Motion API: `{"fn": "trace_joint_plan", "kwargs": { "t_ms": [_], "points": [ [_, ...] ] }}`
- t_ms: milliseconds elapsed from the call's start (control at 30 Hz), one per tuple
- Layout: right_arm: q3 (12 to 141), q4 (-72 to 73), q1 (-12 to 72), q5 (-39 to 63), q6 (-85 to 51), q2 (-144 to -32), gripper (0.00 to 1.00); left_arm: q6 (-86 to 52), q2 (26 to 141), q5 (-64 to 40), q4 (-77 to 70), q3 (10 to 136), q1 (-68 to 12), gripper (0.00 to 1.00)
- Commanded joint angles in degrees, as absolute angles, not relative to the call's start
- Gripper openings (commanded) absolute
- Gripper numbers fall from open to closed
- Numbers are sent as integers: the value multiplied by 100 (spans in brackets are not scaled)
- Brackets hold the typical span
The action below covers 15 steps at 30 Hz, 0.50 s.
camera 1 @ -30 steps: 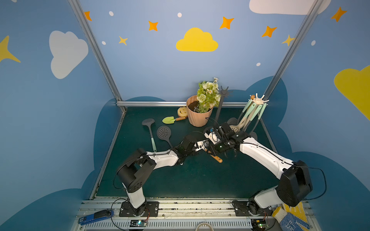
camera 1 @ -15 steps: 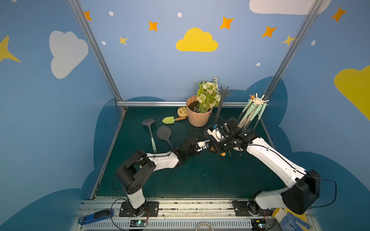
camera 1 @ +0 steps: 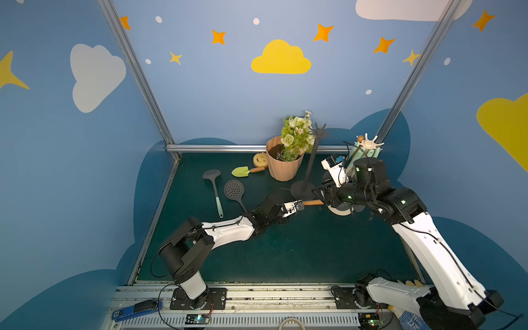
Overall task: Hang the skimmer on the kitchen utensil rack
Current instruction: Pick up the skimmer from the center of the board.
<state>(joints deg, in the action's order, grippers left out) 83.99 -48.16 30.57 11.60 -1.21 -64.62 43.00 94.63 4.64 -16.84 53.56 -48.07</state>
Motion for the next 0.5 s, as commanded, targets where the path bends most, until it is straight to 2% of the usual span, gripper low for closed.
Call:
{"fn": "trace_joint_plan", "kwargs": {
  "t_ms": [0,200,467],
  "points": [
    [8110,-4322,2995,1023,-136,-6138,57,3583,9172,169,-1321,5528,-4826,16],
    [7044,-3181,2961,1133,-498,-5449,58,2500,8845,-483,-703,5754,-4737,16],
    [5454,-1581,2973,1599,-909,-4718,58,838,8191,-2384,-262,5899,-4203,17]
  ]
}}
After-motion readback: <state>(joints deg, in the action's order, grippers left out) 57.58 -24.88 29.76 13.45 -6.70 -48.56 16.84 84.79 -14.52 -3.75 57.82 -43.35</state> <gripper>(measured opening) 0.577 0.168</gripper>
